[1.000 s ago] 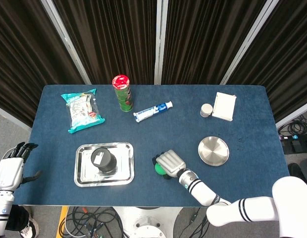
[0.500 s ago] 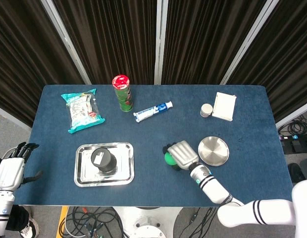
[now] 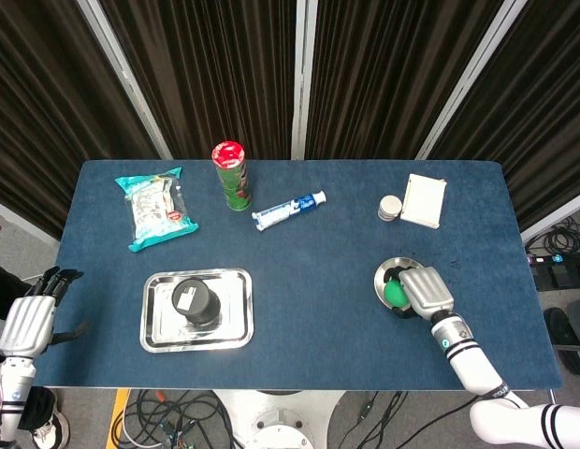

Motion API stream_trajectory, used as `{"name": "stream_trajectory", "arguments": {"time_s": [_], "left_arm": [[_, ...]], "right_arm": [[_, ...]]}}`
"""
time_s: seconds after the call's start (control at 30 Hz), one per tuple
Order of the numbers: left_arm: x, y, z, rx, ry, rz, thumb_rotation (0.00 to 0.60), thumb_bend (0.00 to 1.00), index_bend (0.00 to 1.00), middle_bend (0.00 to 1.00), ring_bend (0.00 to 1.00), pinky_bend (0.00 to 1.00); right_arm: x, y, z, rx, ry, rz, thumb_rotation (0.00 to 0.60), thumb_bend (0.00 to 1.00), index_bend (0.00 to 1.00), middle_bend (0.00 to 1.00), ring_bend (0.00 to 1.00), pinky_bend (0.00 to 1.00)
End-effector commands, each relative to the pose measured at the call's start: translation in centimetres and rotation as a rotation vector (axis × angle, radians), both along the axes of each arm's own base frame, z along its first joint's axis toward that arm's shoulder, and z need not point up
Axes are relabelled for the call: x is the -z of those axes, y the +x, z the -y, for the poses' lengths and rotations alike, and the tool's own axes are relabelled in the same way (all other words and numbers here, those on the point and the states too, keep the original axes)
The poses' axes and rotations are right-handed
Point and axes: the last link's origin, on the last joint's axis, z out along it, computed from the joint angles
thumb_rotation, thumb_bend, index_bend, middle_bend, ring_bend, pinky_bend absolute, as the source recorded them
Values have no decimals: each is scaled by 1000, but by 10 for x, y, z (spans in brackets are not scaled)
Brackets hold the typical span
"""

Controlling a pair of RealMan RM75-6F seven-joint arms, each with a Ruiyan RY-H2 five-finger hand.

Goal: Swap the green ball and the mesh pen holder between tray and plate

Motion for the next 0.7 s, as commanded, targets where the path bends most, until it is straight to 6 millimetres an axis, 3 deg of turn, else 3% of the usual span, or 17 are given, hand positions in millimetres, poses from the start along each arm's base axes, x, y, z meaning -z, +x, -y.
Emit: {"name": "stream_trajectory", "arguments": {"time_s": [0.03, 0.4, 0.57, 0.7], "left_arm": [[0, 1, 0, 7, -3, -2, 600, 149, 186, 144, 78, 289], [-1, 1, -1, 6, -3, -4, 600, 148, 186, 144, 78, 289], [1, 1, -2, 2, -8, -4, 600, 149, 187, 144, 79, 289], [0, 1, -1, 3, -2, -4, 600, 149, 186, 144, 78, 289]], "right_arm": [[5, -11, -2, 17, -25, -1, 600, 203, 459, 408, 416, 778], [7, -34, 7, 80, -81, 12, 600, 197, 403, 393, 410, 672], [8, -36, 8, 86, -69, 23, 600, 168, 288, 320, 290, 476], [6, -39, 7, 87, -70, 34, 600, 140, 241, 265, 215, 397]]}}
